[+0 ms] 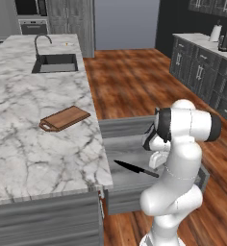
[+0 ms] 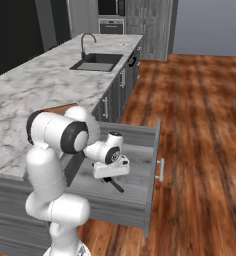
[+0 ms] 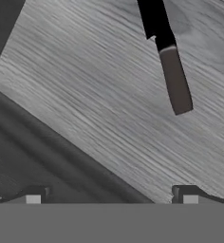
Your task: Pick up the knife from the drawer and place it on the cutting board. Then place the meat from the plate to the cutting board.
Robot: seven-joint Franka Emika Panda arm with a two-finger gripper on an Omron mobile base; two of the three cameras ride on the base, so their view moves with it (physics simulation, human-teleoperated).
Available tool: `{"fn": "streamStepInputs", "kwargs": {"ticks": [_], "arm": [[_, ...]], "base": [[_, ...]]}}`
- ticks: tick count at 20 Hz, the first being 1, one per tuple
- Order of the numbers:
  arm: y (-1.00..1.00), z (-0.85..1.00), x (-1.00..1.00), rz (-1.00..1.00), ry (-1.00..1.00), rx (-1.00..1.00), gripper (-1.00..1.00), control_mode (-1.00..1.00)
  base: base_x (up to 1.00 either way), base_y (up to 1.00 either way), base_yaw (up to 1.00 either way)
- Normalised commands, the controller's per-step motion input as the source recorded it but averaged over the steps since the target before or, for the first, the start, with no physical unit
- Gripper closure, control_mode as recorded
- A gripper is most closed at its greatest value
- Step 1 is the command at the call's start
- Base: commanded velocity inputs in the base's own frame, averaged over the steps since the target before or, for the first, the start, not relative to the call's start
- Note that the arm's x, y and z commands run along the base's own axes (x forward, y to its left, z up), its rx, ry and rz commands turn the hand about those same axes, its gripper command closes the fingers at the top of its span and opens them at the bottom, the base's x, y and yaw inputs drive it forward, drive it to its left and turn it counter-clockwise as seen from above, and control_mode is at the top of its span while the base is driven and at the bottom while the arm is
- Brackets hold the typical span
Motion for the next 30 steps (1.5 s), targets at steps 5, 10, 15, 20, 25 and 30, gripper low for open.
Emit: {"fn": "streamStepInputs", "kwargs": {"ticks": [5, 10, 15, 20, 25, 30], "arm": [[0.05, -0.29, 0.25, 0.00, 0.00, 0.00, -1.00, -1.00], [0.05, -0.28, 0.27, 0.00, 0.00, 0.00, -1.00, -1.00], [0.05, -0.25, 0.14, 0.00, 0.00, 0.00, -1.00, -1.00], [0.01, -0.20, 0.16, 0.00, -0.06, 0.00, -1.00, -1.00], [0.00, -0.19, 0.28, 0.00, -0.06, 0.00, -1.00, -1.00], [0.00, -0.28, 0.34, 0.00, -0.04, 0.00, -1.00, -1.00]], "base": [[0.00, 0.00, 0.00], [0.00, 0.00, 0.00], [0.00, 0.00, 0.00], [0.00, 0.00, 0.00], [0.00, 0.00, 0.00], [0.00, 0.00, 0.00]]}}
